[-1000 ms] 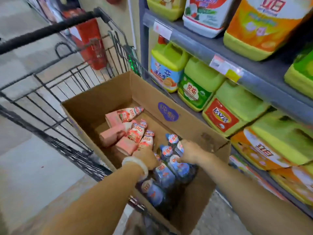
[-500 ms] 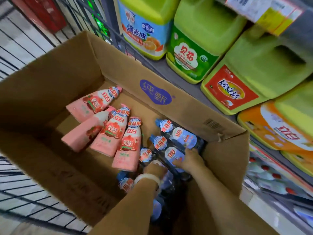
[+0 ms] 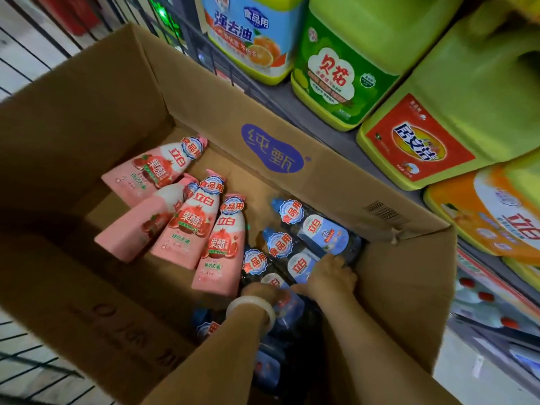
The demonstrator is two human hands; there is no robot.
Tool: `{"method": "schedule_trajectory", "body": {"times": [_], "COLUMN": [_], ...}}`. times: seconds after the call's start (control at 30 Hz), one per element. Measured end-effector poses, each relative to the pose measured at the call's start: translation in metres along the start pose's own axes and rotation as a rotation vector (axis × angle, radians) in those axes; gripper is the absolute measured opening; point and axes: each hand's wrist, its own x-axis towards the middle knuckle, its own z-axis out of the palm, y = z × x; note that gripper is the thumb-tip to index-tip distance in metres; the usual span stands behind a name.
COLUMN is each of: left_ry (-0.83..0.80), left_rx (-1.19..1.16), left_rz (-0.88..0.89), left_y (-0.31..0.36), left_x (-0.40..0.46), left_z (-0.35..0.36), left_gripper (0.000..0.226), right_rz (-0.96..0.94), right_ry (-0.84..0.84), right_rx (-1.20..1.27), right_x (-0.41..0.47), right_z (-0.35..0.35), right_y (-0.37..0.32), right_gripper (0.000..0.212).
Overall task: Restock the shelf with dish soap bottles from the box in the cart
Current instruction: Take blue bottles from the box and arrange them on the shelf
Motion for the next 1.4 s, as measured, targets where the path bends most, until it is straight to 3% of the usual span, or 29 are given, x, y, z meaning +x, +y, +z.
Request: {"method": "schedule_trajectory", "body": {"times": [0.13,0.23,0.37,0.5,0.6,0.7,0.8,0.87,0.97,1.03,1.13,1.4], "left_ry": [0.048,0.036,0.03,0.013,0.042,0.06,-0.047,-0.114,-0.167,-0.24,-0.303,-0.415], "left_rx": [-0.067,-0.056,-0.01,-0.03,-0.218,-0.54,-0.671,-0.625,-0.579,-0.532,-0.441,-0.218], "left_rz": [0.007,0.003,0.03,0.103,0.124,0.264,0.451,0.574,0.683,0.772,0.906,1.131], "left_y": [-0.007,-0.007,-0.002,-0.003,-0.004,-0.002,0.004,0.012,0.025,0.029,0.031,0.017], "left_x": [0.006,0.002,-0.002,-0.011,-0.025,-0.047,-0.061,-0.083,-0.131,-0.154,-0.193,-0.3], "left_z": [0.002,0.006,0.009,0.011,0.013,0.008,-0.002,-0.014,-0.031,-0.036,-0.039,0.012], "left_gripper": [0.053,0.036,0.048,0.047,0.057,0.062,0.093,0.089,0.062,0.067,0.043,0.041], "right_rz": [0.032,0.023,-0.015,0.004,-0.013,-0.109,-0.243,-0.347,-0.453,-0.502,-0.598,-0.768], "right_ry": [-0.02,-0.031,-0.131,-0.082,-0.015,0.061,0.088,0.096,0.14,0.194,0.249,0.438], "right_rx": [0.125,0.103,0.371,0.532,0.647,0.822,1.045,1.127,1.22,1.287,1.363,1.489], "right_x": [0.007,0.008,0.012,0.003,-0.006,-0.02,-0.046,-0.066,-0.092,-0.107,-0.139,-0.219], "right_z": [0.0,-0.002,0.008,0.005,-0.007,-0.029,-0.06,-0.08,-0.099,-0.104,-0.111,-0.107], "right_y": [0.006,0.013,0.017,0.025,0.034,0.044,0.058,0.065,0.076,0.086,0.105,0.197], "right_gripper": [0.118,0.106,0.087,0.069,0.064,0.06,0.046,0.047,0.05,0.054,0.054,0.049]}}
